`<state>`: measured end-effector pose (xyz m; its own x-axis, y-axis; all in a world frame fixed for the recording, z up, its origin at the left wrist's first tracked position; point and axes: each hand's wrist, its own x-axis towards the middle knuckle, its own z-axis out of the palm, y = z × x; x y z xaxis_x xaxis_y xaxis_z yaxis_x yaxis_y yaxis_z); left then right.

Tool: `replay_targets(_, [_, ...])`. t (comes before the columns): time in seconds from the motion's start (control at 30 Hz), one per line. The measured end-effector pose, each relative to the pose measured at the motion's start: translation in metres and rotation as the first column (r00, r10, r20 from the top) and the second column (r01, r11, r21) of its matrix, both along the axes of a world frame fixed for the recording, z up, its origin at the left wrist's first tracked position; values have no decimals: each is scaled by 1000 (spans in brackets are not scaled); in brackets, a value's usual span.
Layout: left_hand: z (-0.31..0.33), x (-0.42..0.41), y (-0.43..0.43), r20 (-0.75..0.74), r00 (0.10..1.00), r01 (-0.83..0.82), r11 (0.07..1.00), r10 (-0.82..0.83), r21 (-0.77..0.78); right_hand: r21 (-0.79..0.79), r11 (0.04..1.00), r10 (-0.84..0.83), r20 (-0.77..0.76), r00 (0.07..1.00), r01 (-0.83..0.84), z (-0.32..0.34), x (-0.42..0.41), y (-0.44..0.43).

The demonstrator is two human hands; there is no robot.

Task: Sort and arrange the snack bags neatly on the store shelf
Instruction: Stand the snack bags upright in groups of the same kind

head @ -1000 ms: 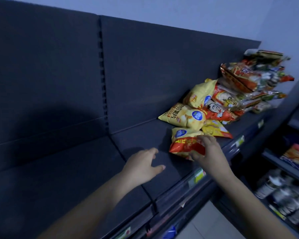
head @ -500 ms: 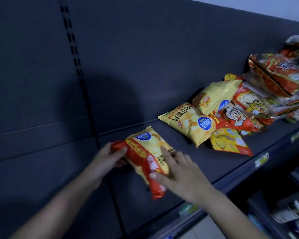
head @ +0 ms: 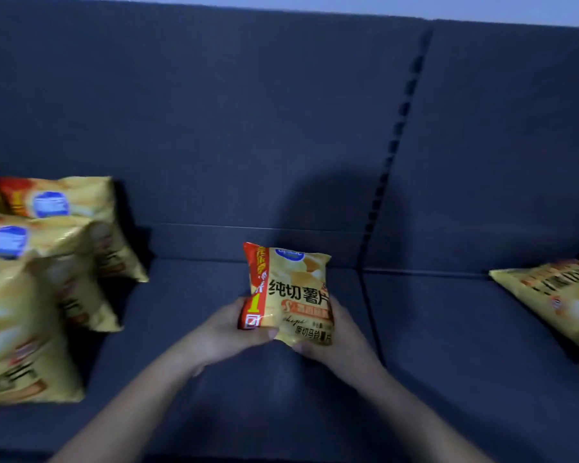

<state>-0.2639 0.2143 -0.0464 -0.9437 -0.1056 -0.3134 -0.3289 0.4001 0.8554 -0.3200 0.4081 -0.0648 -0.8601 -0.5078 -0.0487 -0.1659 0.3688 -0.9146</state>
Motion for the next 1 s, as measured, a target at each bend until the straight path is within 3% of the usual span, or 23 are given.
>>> replay_targets(0.13, [-20,23,-36,-195,981,-55,948,-8,-315,-71,997,6,187,982,7,-3,7,-39])
replay_targets(0.23, [-31,40,-58,-324,946,-100,935,-16,-341,-121,993,40,254,966,-9,-1,14,-64])
replay_targets(0.37, [-37,45,-78,-500,866,-166,930,-21,-327,-163,987,11,5,1000,-10,-1,17,-93])
replay_targets(0.47, [-42,35,-86,-520,854,-133,953,-29,-271,-133,991,-26,-240,970,-6,-7,8,-110])
replay_targets(0.53, [-49,22,-92,-533,846,-152,949,-21,-278,-106,994,-55,-326,944,22,-13,0,-117])
replay_targets(0.8, [-71,-32,-95,-505,862,-266,889,46,-373,27,974,-199,-370,907,225,-47,-29,-131])
replay_targets(1.0, [-81,-46,-95,-508,860,-199,888,-45,-414,-96,951,-308,-333,891,292,-47,-34,-129])
